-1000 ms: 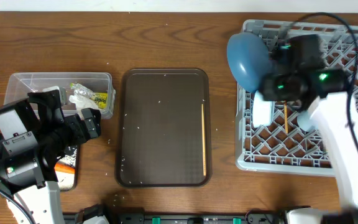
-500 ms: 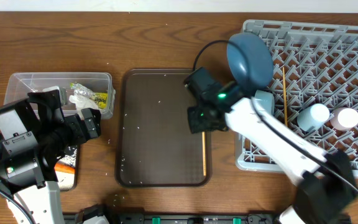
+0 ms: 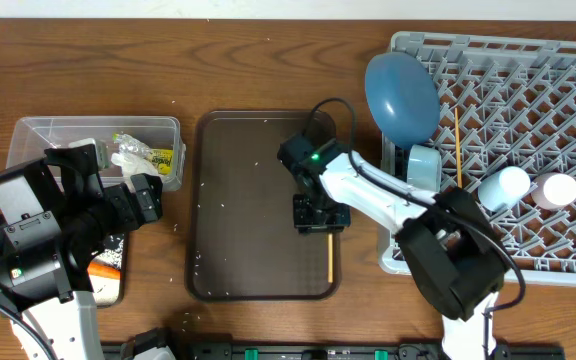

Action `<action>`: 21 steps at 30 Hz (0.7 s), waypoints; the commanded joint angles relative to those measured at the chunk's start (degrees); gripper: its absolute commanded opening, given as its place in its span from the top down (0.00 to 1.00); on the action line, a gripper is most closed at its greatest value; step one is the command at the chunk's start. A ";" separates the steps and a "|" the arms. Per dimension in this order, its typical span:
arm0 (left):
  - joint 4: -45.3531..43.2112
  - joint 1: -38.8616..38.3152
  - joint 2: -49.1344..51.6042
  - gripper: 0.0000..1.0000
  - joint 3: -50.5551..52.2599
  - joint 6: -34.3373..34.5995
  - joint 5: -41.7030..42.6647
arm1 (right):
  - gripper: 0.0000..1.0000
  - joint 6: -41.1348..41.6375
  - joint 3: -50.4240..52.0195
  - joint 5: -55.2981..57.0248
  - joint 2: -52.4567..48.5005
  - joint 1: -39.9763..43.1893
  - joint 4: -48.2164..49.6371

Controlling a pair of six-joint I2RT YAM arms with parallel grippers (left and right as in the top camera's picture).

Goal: Sort waste into correct bins and load items into the dishwasher rack
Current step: 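Return the right gripper to the brown tray and grasp the second chopstick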

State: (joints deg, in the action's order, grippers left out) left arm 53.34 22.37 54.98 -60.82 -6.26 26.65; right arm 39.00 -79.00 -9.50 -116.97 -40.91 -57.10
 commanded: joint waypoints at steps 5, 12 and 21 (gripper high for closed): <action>0.00 -0.22 0.00 0.02 -1.31 -0.79 0.55 | 0.66 -1.97 -0.17 -1.62 -1.40 -0.37 0.98; 0.00 -0.22 0.02 0.02 -1.31 -0.79 0.55 | 0.60 -6.14 -0.98 2.45 6.14 -0.35 -0.37; 0.00 -0.22 0.02 0.02 -1.31 -0.79 0.55 | 0.57 -3.26 -0.09 4.52 7.23 0.33 -0.94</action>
State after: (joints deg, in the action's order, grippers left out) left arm 53.36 22.39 54.98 -60.82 -6.26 26.65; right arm 34.37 -79.37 -6.92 -108.38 -40.93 -57.91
